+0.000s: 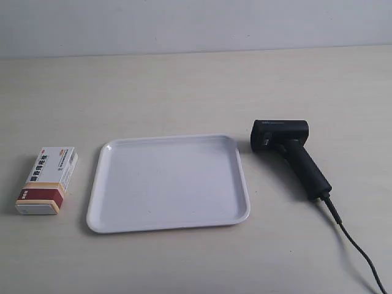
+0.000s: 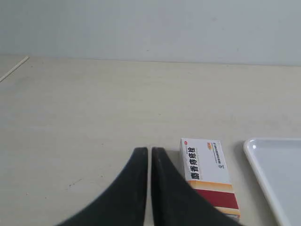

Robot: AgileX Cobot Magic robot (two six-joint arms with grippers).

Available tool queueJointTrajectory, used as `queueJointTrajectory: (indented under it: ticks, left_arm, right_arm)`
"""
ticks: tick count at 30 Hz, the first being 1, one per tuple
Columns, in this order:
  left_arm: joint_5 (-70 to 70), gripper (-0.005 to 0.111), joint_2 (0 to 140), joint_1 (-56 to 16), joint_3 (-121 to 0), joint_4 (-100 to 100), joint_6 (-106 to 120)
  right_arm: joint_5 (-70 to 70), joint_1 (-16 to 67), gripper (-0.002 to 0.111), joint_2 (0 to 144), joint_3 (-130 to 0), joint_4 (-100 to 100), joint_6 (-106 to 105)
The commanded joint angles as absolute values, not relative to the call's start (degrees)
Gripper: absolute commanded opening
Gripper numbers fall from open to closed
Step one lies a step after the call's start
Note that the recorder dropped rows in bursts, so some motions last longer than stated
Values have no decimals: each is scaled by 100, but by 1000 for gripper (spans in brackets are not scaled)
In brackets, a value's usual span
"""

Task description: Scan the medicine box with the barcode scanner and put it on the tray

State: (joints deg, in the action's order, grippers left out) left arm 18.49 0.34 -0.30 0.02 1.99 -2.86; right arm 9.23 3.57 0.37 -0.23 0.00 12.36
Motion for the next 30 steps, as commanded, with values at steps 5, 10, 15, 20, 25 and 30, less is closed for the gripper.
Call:
queueJointTrajectory:
  ticks: [5,10,15,20,25,30]
  left_arm:
    - [1809,5,0,-55,0,236,-326]
    - [1809,5,0,-55,0,236,-326]
    - [1625,5,0,-55,0,286,-248]
    - [-1244,5,0,-55,0,-438,-1838]
    - [-593,0,984,-55,-1184,-335,-1342]
    - [1177,0,3924,-66,-2352,-367,-1009]
  right_arm:
    - [902,368,0,0,0,-39,1199]
    - [902,368,0,0,0,-39,1199]
    - [902,368,0,0,0,-39,1199]
    - [759,368,0,0,0,402,1199]
    - [208,368,0,0,0,1038,1199]
    - [356,368,0,26,-329,1038,1151]
